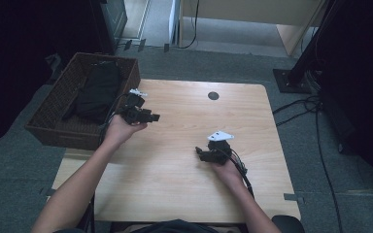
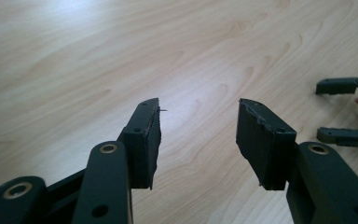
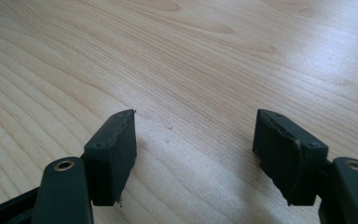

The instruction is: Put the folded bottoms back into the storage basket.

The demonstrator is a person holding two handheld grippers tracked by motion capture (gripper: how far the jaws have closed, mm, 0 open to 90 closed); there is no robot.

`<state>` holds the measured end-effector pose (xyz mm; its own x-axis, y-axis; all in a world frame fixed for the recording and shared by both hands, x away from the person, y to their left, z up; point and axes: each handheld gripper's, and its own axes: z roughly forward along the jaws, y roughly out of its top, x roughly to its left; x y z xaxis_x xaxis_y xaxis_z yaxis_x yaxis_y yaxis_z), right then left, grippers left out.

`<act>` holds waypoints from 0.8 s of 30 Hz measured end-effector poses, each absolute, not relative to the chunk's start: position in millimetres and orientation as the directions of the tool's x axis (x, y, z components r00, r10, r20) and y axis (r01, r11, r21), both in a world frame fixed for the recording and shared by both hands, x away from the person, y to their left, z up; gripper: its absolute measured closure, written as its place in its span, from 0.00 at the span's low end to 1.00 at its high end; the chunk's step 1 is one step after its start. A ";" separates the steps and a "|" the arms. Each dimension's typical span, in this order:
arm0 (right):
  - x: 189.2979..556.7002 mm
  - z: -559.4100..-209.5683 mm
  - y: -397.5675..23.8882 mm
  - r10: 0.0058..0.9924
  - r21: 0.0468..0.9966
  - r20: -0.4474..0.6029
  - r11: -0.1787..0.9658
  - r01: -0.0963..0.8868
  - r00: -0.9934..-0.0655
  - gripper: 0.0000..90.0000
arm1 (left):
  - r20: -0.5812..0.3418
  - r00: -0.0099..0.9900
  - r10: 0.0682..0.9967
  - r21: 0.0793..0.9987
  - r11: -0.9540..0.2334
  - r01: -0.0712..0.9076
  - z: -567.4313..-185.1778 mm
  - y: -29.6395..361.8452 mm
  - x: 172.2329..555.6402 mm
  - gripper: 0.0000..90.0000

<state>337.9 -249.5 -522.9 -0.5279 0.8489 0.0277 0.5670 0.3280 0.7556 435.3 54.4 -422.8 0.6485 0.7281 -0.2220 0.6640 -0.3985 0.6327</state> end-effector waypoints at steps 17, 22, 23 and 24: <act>342.2 -522.8 -244.9 0.842 0.755 0.029 0.335 0.564 -0.539 0.34 | -0.199 0.753 0.628 0.632 -0.505 0.588 -474.1 19.4 399.8 0.44; 344.2 -522.6 -243.4 0.838 0.754 0.027 0.342 0.562 -0.546 0.33 | -0.148 0.780 0.608 0.630 -0.550 0.548 -486.6 8.2 390.6 0.44; 344.4 -522.6 -243.2 0.837 0.753 0.026 0.343 0.562 -0.546 0.33 | -0.137 0.784 0.606 0.630 -0.558 0.541 -489.3 5.9 388.6 0.43; 344.5 -522.7 -242.9 0.838 0.754 0.027 0.342 0.562 -0.546 0.33 | -0.125 0.790 0.601 0.624 -0.571 0.533 -491.7 4.2 386.9 0.43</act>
<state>344.5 -242.9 -522.7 -0.5456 0.8376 0.0266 0.5616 0.3418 0.7535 386.9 4.2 -491.7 0.7896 0.6008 -0.1245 0.5331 -0.5713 0.6240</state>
